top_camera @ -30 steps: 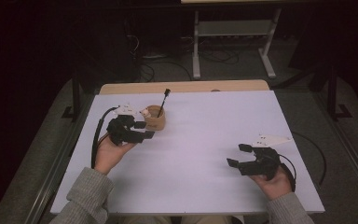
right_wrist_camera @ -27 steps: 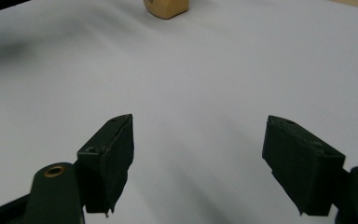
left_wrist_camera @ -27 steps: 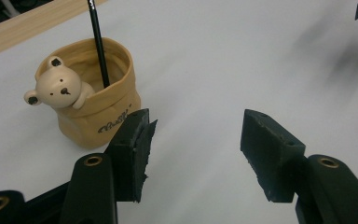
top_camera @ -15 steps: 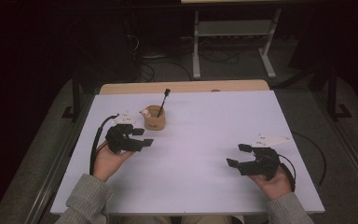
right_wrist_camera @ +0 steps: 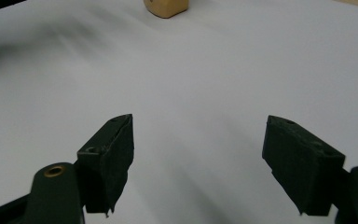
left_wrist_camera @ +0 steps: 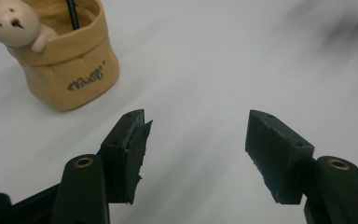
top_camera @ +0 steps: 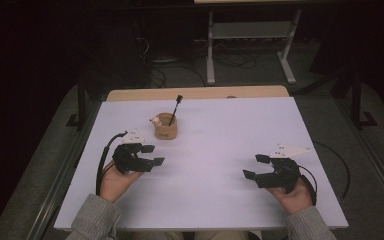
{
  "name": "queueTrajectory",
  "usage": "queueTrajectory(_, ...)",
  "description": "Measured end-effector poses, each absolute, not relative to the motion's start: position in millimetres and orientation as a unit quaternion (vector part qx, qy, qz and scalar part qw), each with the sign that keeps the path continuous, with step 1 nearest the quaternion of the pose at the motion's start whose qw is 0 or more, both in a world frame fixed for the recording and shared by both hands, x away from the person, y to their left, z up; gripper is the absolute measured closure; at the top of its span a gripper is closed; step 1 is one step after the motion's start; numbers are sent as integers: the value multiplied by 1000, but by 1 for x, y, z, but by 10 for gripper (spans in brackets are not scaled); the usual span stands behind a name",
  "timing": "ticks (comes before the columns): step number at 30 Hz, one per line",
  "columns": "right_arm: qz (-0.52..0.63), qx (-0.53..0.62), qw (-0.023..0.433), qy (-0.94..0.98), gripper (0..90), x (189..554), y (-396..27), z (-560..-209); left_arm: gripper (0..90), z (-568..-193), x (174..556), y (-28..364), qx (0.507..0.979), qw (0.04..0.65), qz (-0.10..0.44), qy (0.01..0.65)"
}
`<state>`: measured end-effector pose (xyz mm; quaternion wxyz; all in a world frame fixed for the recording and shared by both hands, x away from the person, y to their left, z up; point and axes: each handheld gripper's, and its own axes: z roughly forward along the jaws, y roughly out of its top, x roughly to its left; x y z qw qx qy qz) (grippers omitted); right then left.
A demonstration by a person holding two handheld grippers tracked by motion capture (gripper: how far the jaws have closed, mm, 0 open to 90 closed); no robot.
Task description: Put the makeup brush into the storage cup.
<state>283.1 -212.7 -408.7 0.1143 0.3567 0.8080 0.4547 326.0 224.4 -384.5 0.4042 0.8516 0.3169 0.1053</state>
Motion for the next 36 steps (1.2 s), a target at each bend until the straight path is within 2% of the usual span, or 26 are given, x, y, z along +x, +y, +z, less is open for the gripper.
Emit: queueTrajectory(36, 450, 356, 110, 811, 240, 283, -212, -412, 345, -407, 282, 242, 843, 414, 99, 328)
